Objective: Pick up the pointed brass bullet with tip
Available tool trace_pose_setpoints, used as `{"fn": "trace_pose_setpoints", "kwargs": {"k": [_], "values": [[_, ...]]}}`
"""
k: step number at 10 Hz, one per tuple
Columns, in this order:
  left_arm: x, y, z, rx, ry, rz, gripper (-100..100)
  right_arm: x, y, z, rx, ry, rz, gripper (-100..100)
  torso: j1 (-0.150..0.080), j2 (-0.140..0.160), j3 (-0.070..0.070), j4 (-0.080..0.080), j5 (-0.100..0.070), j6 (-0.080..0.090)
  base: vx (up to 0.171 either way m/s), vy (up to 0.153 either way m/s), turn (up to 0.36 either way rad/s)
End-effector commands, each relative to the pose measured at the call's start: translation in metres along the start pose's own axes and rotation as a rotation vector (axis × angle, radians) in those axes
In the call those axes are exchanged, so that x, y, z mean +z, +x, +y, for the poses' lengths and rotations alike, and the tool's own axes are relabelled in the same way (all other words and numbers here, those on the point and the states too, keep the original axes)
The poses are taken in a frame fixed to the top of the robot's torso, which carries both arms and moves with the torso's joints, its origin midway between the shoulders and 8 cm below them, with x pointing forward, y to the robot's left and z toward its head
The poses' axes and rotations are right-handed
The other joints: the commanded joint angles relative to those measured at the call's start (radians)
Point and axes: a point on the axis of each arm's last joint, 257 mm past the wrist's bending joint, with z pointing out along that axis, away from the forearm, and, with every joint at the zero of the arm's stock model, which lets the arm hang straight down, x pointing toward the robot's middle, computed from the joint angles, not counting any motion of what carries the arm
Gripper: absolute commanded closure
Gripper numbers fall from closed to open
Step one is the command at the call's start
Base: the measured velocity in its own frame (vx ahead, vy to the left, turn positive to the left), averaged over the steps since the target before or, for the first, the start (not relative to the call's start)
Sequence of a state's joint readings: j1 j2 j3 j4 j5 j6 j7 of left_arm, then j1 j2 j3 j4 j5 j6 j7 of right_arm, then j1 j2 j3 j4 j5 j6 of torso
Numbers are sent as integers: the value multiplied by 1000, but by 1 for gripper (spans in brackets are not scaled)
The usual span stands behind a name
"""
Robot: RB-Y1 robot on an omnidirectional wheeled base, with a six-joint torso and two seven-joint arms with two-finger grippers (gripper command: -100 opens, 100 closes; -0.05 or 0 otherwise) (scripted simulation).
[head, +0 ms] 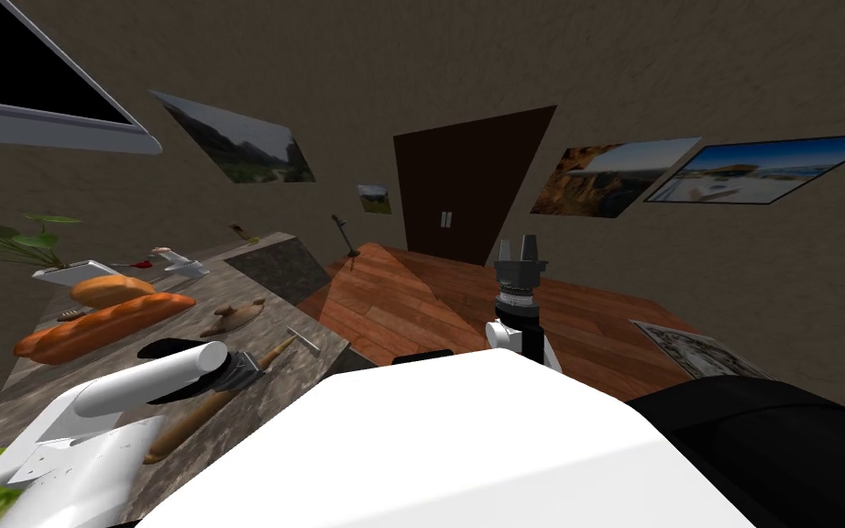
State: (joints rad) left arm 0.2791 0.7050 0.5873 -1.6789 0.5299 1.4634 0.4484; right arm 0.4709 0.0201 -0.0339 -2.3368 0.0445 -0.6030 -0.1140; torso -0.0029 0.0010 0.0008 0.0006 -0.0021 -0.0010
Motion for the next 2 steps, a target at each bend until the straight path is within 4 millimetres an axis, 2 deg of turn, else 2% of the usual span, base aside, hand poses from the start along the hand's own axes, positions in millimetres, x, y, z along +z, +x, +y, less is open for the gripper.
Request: {"fn": "trace_pose_setpoints", "kwargs": {"k": [1,2], "values": [[0,0,0,0,0,0,100,0,0,0,0,0,0,0,0,0,0,0,0,0,-5,-8,2],[-1,0,0,0,-2,-1,0,0,0,0,0,0,0,0,1,0,0,0,0,0,0,0,0]]}}
